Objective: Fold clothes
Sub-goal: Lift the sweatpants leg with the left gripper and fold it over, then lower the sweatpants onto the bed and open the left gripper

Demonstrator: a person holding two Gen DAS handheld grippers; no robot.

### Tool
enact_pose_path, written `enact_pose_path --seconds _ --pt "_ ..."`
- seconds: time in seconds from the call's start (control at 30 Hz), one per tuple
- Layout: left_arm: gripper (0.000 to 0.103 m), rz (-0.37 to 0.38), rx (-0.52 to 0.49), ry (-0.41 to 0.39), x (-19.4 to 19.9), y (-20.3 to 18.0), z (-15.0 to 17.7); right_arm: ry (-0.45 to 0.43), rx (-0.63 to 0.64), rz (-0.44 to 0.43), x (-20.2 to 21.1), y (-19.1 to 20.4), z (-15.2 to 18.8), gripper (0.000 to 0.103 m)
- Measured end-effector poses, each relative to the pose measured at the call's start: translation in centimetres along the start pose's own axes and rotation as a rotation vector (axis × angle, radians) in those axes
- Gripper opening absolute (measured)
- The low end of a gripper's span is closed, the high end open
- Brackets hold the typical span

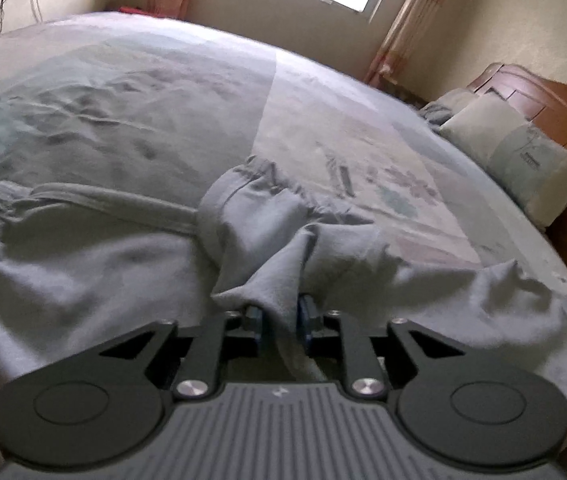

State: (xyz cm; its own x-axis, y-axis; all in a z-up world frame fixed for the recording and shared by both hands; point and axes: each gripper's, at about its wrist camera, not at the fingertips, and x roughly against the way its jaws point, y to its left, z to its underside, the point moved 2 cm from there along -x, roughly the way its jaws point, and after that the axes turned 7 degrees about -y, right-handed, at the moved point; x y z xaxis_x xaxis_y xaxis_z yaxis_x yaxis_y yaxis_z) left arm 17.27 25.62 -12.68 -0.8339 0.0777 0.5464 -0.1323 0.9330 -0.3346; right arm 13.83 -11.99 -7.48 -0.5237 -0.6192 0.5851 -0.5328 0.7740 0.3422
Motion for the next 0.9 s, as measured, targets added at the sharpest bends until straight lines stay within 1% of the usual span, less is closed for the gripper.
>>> enact_pose_path --seconds 0.03,0.07,0.1,0.13,0.2,0.27,0.3,0.37,0.4,0.47,0.5,0.53,0.6,0.7,0.73,0.8,0.9 --pt "0.028 -0.002 -0.004 0.004 0.3 0.1 -0.1 0.01 -0.001 -0.002 -0.4 0.1 0.0 0.103" --pt "0.034 -0.013 -0.008 0.013 0.7 0.2 -0.2 0.019 -0.001 -0.004 -0.9 0.1 0.0 0.103" --pt "0.036 -0.04 -0.02 0.024 1.1 0.2 -0.4 0.029 -0.002 -0.006 -1.3 0.2 0.0 0.103" --pt "0.037 -0.071 -0.033 0.036 1.5 0.3 -0.5 0.039 -0.002 -0.007 -1.8 0.2 0.0 0.103" --pt "0.037 -0.092 -0.07 0.051 2.5 0.3 -0.9 0.052 0.0 -0.011 -2.5 0.4 0.0 0.103" --pt "0.037 -0.109 -0.114 0.043 3.6 -0.2 -1.7 0.002 0.034 -0.008 -1.8 0.5 -0.9 0.103" --pt "0.038 -0.105 -0.137 0.037 4.1 -0.7 -2.3 -0.027 0.049 0.026 -1.6 0.3 -1.4 0.103" --pt "0.04 -0.056 -0.169 0.028 4.6 -2.5 -3.3 -0.041 0.051 0.107 -2.1 -0.9 -2.0 0.103" --pt "0.044 -0.024 -0.183 0.024 4.6 -3.6 -3.8 -0.045 0.053 0.151 -2.3 -1.5 -2.3 0.103" --pt "0.051 0.065 -0.209 0.036 4.0 -6.4 -4.4 -0.009 0.071 0.265 -3.5 -2.5 -2.2 0.103" --pt "0.052 0.122 -0.221 0.052 3.3 -8.0 -4.4 0.015 0.08 0.307 -4.1 -2.9 -1.9 0.103" --pt "0.053 0.184 -0.232 0.074 2.4 -9.6 -4.3 0.034 0.082 0.319 -4.4 -3.1 -1.6 0.103" --pt "0.053 0.281 -0.244 0.126 0.2 -12.7 -3.7 0.04 0.103 0.321 -4.7 -3.0 -1.1 0.103" --pt "0.053 0.375 -0.251 0.214 -4.1 -16.5 -2.1 0.05 0.134 0.322 -5.2 -2.9 -0.4 0.103" --pt "0.053 0.39 -0.238 0.255 -5.7 -17.4 -1.5 0.048 0.134 0.317 -5.2 -3.0 -0.3 0.103" --pt "0.053 0.379 -0.189 0.332 -8.8 -17.9 -0.5 0.042 0.13 0.306 -5.0 -3.2 -0.3 0.103" --pt "0.05 0.315 -0.157 0.312 -11.7 -17.0 0.2 0.027 0.128 0.288 -4.8 -3.5 -0.1 0.103"
